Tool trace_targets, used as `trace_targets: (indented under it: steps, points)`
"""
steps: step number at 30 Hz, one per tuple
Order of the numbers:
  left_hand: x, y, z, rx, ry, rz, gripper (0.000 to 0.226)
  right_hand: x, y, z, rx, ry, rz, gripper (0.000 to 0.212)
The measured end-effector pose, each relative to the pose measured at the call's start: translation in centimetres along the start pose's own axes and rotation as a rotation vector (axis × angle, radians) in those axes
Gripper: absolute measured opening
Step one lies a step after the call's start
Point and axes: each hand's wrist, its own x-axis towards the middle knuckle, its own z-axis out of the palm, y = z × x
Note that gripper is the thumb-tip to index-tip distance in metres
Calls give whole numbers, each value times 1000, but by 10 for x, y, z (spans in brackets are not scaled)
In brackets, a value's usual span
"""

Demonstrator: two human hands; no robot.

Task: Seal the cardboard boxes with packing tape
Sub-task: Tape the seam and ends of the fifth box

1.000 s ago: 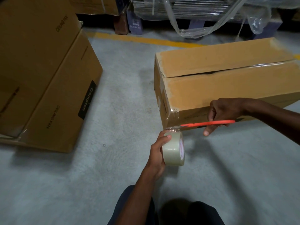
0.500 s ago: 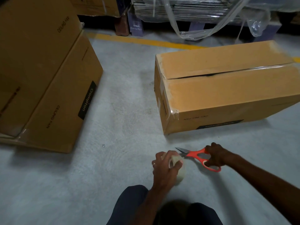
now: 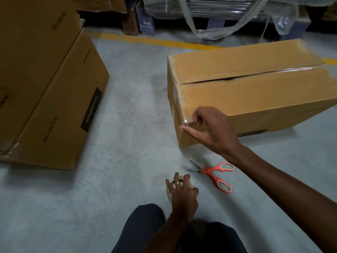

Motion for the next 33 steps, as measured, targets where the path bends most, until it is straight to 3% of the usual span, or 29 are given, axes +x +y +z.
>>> trace_targets:
  steps: [2,4,7,10,12,14,18,20,22,23,24,27,29,33]
  points:
    - [0,2,-4,-64,82,40,21,18,-3,6,-78,-15,64,45]
    - [7,-3,-26,-231,311,98,27,28,3,14,-81,-101,72,44]
    - [39,-17,-102,-727,705,52,21,42,18,10,40,-233,41,41]
    - [72,-38,-193,-953,833,107,36,57,24,2,81,-395,34,38]
    - [94,-51,-233,-880,796,222,59,64,26,-2,116,-483,70,33]
    - [120,-64,-258,-819,697,260,65,67,28,-7,183,-548,130,27]
    - [188,-82,-293,-798,435,125,67,57,22,-14,285,-506,240,31]
    - [221,-88,-307,-822,323,51,79,36,17,-8,264,-300,323,37]
    - [248,-93,-315,-884,248,15,91,6,-1,2,247,93,497,31]
    - [258,-95,-316,-938,205,-10,91,-6,-11,5,248,280,631,37]
    - [265,-96,-316,-996,149,-32,89,-15,-17,11,299,394,800,58]
    - [277,-100,-317,-1094,24,-60,87,-18,-19,24,858,359,1259,136]
    - [279,-102,-323,-1083,0,-59,92,-8,-14,31,1141,261,1343,149]
    - [273,-101,-335,-1061,31,-63,84,6,-4,44,1186,229,1315,153]
